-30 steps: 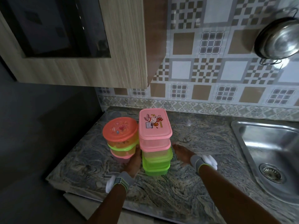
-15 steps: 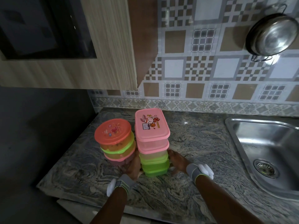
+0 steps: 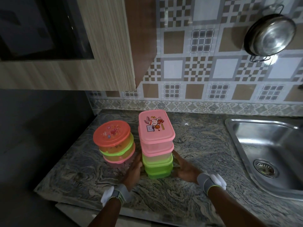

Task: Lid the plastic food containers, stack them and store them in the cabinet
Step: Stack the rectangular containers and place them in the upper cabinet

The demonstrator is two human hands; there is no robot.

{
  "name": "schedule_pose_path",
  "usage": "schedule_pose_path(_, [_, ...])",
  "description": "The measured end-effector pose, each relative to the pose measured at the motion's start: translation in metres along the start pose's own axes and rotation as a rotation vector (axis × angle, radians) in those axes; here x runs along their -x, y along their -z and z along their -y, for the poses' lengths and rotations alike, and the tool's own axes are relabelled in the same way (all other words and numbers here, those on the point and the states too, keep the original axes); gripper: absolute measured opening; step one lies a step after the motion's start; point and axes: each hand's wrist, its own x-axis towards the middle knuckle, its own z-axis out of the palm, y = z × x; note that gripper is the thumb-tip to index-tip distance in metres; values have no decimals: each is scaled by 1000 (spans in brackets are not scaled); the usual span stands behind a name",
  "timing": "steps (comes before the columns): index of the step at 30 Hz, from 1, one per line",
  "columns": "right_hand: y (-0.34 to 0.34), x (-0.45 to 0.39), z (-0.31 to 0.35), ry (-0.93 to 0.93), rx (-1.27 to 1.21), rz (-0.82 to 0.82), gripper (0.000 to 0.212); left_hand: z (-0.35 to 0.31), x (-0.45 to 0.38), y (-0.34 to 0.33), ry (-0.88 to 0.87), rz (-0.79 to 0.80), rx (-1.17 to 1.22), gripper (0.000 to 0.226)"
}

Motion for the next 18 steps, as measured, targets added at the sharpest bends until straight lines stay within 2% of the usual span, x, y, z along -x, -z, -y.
schedule_pose_path(1, [-2, 1, 3, 19, 63, 14, 109, 1, 3, 2, -20, 34, 1, 46])
schedule_pose_path(3, [-5, -1, 7, 35, 121, 4, 121, -4, 9, 6, -42, 98, -33, 67])
schedule_pose_path(6, [-7, -7, 11, 63, 132, -4, 126, -12, 11, 4, -87, 210, -167, 114])
schedule_pose_path(7, [-9, -9, 13, 67, 130, -11, 126, -14, 10, 1, -120, 236, -224, 122])
schedule_pose_path(10, [-10, -10, 16, 32, 147, -29, 121, -28, 11, -15, -177, 187, -338, 118])
schedule_pose_path(12, [-10, -9, 13, 40, 285, -87, 113, -31, 10, -20, -257, 180, -273, 112])
schedule_pose_path(15, [-8, -6, 6, 85, 338, -115, 120, -31, 11, -23, -276, 187, -172, 111])
schedule_pose_path(18, [-8, -6, 3, 117, 334, -138, 125, -31, 11, -26, -262, 164, -156, 136])
